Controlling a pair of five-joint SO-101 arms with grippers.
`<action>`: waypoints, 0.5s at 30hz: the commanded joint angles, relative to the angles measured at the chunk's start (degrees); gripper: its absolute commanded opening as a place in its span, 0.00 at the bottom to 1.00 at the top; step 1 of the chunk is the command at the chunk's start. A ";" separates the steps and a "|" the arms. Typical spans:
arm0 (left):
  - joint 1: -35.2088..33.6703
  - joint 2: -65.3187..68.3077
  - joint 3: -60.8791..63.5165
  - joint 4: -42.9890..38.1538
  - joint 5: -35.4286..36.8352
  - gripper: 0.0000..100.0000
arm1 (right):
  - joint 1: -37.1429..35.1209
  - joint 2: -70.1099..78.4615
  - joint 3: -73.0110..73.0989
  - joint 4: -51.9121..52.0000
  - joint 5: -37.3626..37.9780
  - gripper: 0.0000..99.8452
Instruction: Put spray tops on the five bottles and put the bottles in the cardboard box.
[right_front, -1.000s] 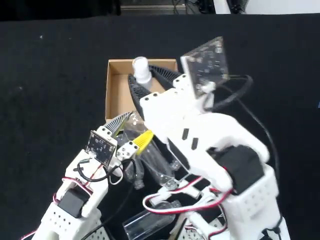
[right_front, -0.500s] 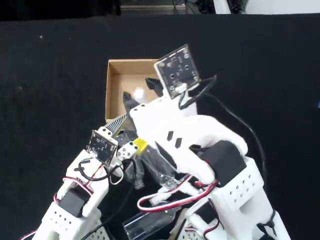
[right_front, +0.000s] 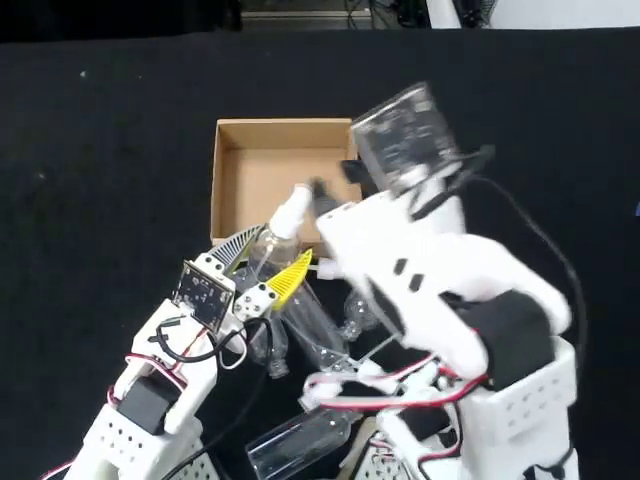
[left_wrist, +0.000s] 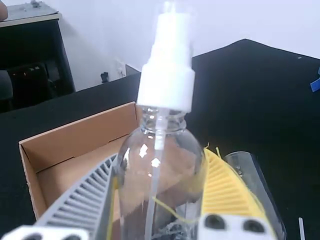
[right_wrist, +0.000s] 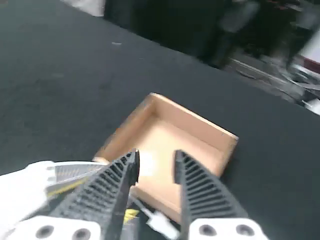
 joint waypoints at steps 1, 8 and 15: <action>-2.51 -0.09 -2.51 -1.32 0.18 0.07 | 4.22 0.40 -0.66 -0.62 0.53 0.06; -3.74 0.00 -2.68 -1.23 0.53 0.07 | 4.92 0.48 14.29 -21.10 0.44 0.06; -3.65 0.00 -2.33 -1.32 0.53 0.07 | 4.84 0.48 23.60 -28.92 0.44 0.06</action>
